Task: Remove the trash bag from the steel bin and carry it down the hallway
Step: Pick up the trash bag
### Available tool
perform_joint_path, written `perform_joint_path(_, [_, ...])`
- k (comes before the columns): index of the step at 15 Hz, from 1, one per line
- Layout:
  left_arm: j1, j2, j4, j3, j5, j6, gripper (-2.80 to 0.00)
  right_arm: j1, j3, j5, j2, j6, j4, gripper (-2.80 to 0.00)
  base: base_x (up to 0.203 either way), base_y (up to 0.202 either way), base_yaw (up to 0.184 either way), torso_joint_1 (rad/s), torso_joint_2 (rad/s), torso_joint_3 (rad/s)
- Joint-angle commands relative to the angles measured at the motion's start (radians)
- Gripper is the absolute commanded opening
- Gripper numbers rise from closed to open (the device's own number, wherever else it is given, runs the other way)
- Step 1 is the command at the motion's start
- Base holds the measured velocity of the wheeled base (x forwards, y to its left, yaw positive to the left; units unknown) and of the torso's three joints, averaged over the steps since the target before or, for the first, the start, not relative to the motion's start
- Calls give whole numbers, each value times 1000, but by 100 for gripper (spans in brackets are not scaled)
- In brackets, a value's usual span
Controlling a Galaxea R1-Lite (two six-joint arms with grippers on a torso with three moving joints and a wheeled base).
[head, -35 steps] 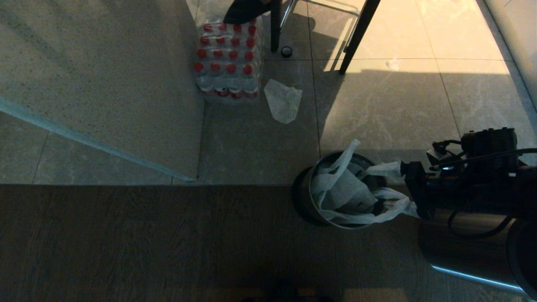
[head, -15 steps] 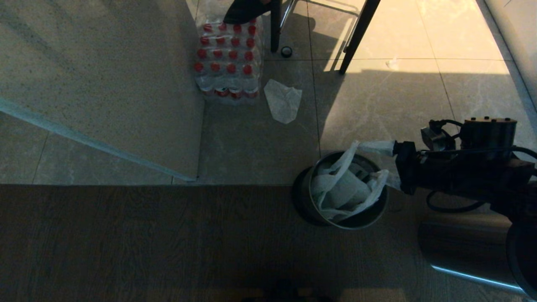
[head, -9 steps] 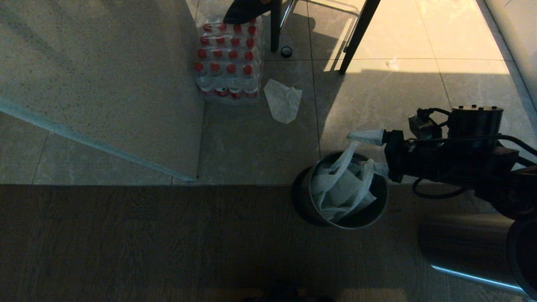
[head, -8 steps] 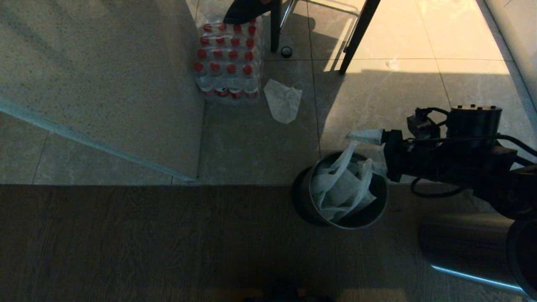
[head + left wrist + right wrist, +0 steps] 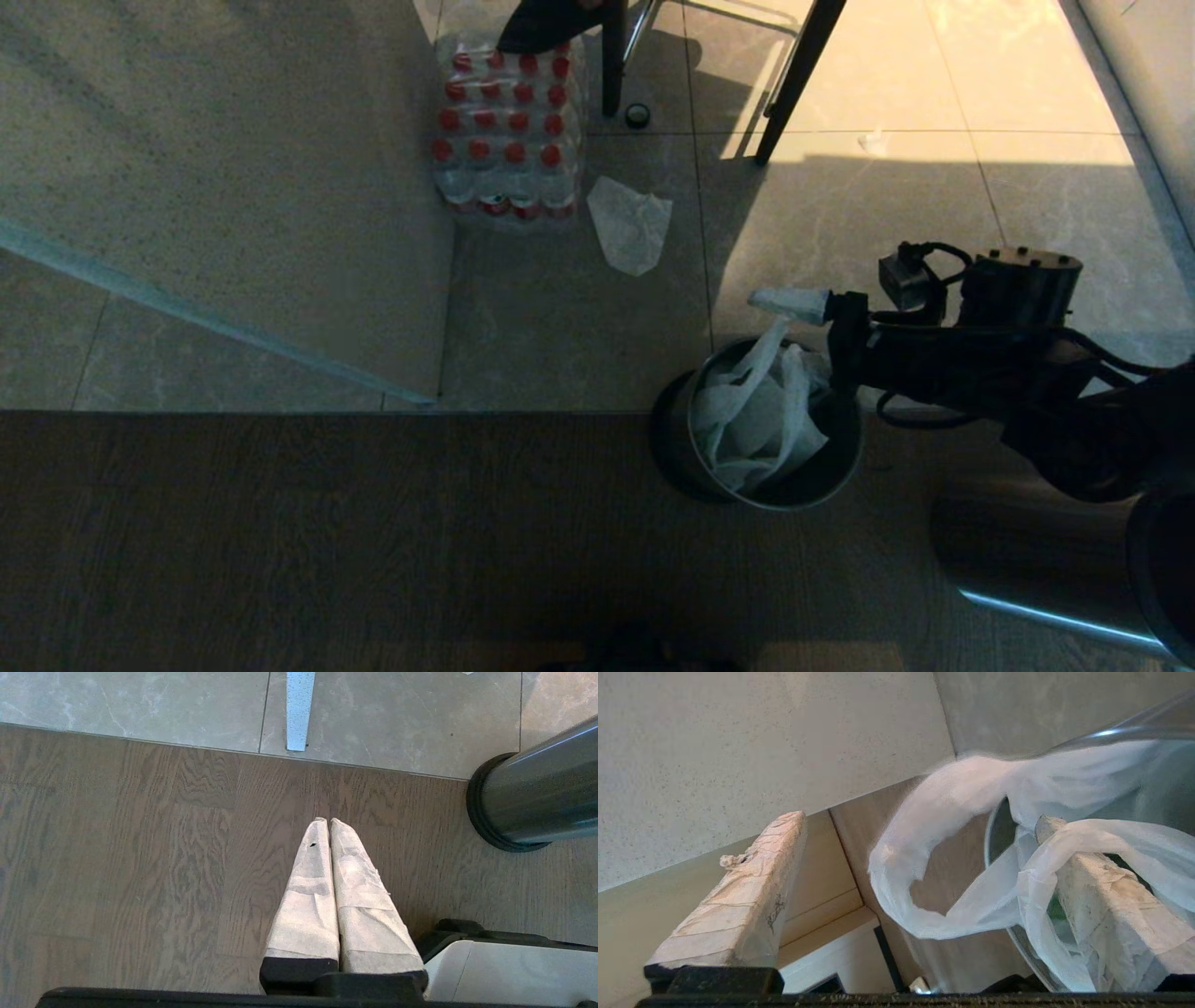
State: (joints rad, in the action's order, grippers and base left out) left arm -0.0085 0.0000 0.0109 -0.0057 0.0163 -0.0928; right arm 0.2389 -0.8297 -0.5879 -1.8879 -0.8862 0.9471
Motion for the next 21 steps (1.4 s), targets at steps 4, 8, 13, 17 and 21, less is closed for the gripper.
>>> perform_joint_path(4, [1,0,0,0,1,-1,-280,25,-19,-22,-2,-6,0,0,0,0,0,0,0,0])
perform_joint_path(8, [1,0,0,0,1,-1,-280,32,-41,-35,4,-10,-29,0,0,0,0,0,0,0])
perform_joint_path(13, [1,0,0,0,1,-1,-280,52,-131,-84,-21,-3,-166,0,0,0,0,0,0,0])
perform_joint_path(17, [1,0,0,0,2,-1,-280,62,-147,-97,-27,51,-201,0,0,0,0,0,0,0])
perform_joint_path(21, [1,0,0,0,1,-1,-280,63,-150,-90,-40,64,-180,0,0,0,0,0,0,0])
